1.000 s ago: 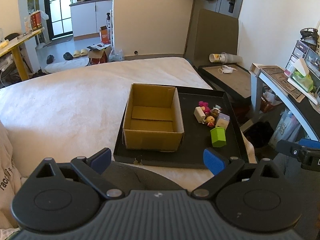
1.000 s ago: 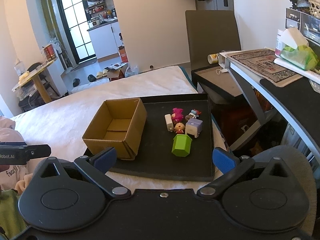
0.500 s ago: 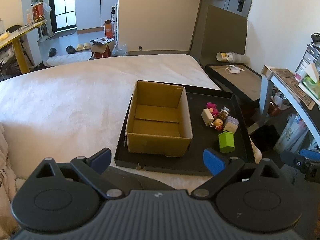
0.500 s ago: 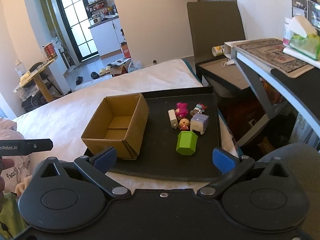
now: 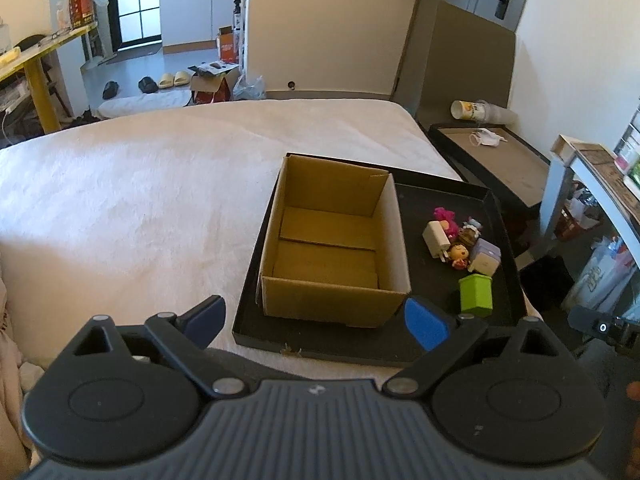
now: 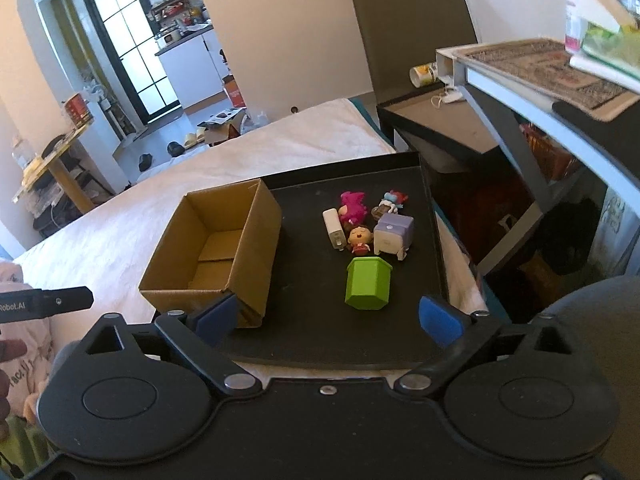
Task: Organize rigid objects
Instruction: 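Move the right gripper over the green canister and close on it while the left gripper grips the box wall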
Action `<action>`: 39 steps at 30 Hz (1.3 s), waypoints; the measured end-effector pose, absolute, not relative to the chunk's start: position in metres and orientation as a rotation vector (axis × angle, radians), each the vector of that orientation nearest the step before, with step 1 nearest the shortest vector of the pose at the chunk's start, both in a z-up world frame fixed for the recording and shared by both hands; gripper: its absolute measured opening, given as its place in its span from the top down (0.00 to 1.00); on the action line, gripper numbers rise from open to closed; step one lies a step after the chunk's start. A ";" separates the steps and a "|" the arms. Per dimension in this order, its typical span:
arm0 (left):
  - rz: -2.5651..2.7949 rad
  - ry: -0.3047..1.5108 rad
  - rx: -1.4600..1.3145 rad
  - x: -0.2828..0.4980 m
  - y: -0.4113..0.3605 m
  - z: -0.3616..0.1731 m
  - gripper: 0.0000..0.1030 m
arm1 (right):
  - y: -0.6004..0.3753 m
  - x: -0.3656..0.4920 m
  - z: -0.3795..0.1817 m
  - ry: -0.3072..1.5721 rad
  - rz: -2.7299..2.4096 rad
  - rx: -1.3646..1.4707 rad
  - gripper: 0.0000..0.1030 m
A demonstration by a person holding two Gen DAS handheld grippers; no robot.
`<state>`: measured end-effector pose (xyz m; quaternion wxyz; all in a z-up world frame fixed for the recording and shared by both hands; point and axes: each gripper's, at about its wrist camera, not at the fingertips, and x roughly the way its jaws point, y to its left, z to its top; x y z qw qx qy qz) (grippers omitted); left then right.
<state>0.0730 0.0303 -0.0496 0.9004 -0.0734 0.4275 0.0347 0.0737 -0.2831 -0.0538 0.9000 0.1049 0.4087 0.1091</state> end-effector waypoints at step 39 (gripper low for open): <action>0.183 1.060 -0.303 0.180 0.089 -0.125 0.63 | -0.287 0.196 -0.152 1.165 0.154 0.364 0.37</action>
